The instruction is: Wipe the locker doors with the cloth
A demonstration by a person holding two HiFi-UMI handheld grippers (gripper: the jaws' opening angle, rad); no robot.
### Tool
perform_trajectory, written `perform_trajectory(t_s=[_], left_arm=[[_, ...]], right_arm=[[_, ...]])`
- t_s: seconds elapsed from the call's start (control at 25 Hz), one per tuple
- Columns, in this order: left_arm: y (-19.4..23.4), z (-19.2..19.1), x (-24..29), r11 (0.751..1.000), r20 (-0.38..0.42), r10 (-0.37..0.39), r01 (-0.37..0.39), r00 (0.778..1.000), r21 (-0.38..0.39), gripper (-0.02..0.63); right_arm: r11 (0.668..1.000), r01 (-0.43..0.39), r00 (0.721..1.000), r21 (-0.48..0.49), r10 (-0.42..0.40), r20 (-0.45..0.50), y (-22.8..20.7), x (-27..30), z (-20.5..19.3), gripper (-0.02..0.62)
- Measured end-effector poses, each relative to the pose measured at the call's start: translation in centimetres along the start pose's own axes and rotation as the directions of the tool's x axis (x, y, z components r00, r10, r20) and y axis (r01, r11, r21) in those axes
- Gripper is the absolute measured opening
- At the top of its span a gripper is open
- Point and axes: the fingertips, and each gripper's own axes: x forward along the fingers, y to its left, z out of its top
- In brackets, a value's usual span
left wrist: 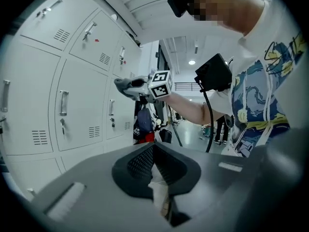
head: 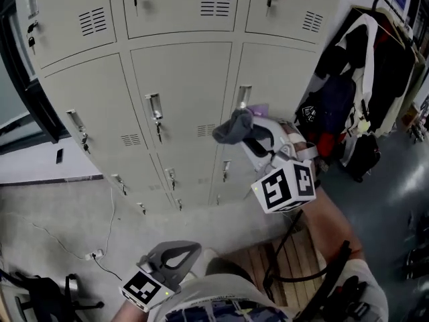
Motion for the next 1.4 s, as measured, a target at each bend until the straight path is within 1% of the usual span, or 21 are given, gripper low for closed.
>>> perform_trajectory(t_s=[0.12,0.2,0.28,0.4,0.56,0.68,0.76,0.88,1.04,1.2,1.4], left_arm=[[2.3,1.7,1.4,0.999,0.019,0.044,-0.043,0.999,-0.010,0.002],[3.7,2.6,2.4,0.997,0.037,0.076,-0.074,0.996,-0.031,0.002],[5.5,3.0,3.3,0.991,0.046,0.123,-0.121,0.991,-0.049,0.002],[7.5,3.4,4.8,0.981,0.052,0.185,-0.181,0.981,-0.069,0.002],[9.0,3.2,6.5,0.972,0.054,0.220,-0.214,0.974,-0.097,0.002],[9.9,2.9,7.0,0.972,0.039,0.213,-0.208,0.976,-0.108,0.002],[10.6,3.1,7.3,0.975,0.031,0.205,-0.201,0.978,-0.098,0.002],[11.4,3.4,7.6,0.979,0.020,0.189,-0.187,0.982,-0.079,0.002],[12.1,3.3,8.1,0.982,0.013,0.175,-0.173,0.984,-0.077,0.002],[12.1,3.0,8.2,0.983,0.009,0.168,-0.167,0.986,-0.077,0.002],[12.2,2.7,8.3,0.979,0.002,0.187,-0.187,0.982,-0.088,0.002]], right_arm=[[0.996,0.061,0.996,-0.066,-0.057,0.062,-4.8,4.2,1.3,0.114],[0.992,0.085,0.992,-0.097,-0.076,0.100,-7.5,7.0,1.6,0.114],[0.987,0.108,0.988,-0.119,-0.094,0.125,-9.5,9.6,1.3,0.114],[0.985,0.122,0.983,-0.125,-0.102,0.153,-11.0,12.5,0.4,0.114],[0.986,0.117,0.981,-0.121,-0.096,0.168,-10.8,14.9,-0.7,0.115],[0.991,0.104,0.983,-0.088,-0.089,0.162,-9.2,15.1,-1.4,0.114],[0.994,0.079,0.987,-0.074,-0.067,0.146,-7.6,15.4,-2.3,0.115],[0.998,0.029,0.992,-0.056,-0.022,0.122,-4.8,16.1,-3.8,0.115],[0.998,-0.057,0.994,-0.035,0.060,0.087,-0.1,17.2,-5.7,0.115],[0.989,-0.149,0.987,-0.020,0.150,0.063,4.8,18.6,-7.7,0.114],[0.967,-0.256,0.966,0.021,0.255,0.027,10.5,19.8,-10.0,0.114]])
